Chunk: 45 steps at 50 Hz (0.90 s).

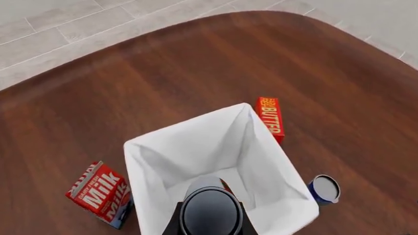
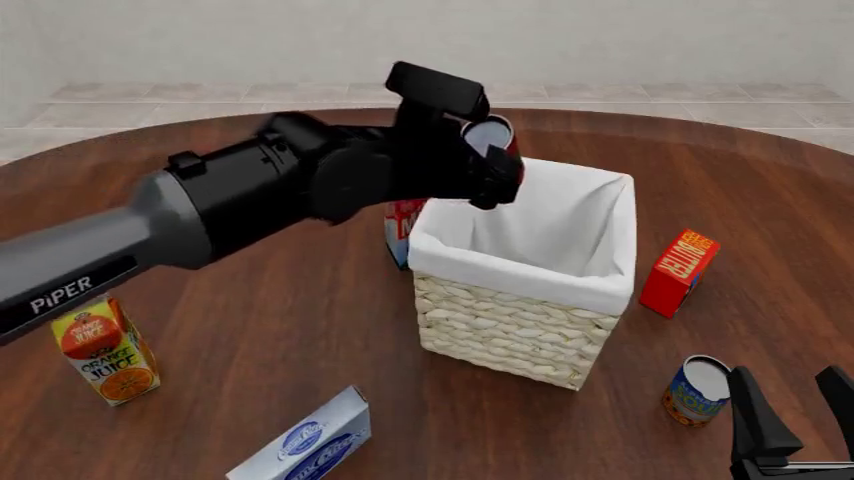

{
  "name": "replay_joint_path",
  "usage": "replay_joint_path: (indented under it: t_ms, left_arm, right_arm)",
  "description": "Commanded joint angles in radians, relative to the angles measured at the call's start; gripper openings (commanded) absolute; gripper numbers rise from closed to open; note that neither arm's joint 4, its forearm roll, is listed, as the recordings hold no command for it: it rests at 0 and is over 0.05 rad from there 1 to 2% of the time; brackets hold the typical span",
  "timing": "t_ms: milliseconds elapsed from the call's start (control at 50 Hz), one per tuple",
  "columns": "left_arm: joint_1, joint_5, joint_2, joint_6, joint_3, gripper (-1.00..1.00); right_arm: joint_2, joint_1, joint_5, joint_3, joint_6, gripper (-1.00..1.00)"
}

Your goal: Pick up the tomato sauce, and put it in the basket.

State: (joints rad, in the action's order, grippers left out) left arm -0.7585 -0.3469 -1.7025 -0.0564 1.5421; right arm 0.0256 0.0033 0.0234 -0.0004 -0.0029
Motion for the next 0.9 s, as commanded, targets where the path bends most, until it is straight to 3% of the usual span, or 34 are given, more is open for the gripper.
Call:
replay_joint_path:
  t_ms: [20,480,900]
  left_arm:
    - [-0.009,-0.017,-0.058,0.028,0.065,-1.00]
    - [-0.044,-0.039,-0.193,0.020,0.179,-1.00]
    - [-0.021,-0.091,-0.301,0.026,0.309,-1.00]
  right_arm:
    - [0.000,0.000,0.000,0.000,0.000,1.00]
    - [-0.001,0.000,0.000,0.000,0.000,1.00]
    - [0.000,0.000,0.000,0.000,0.000,1.00]
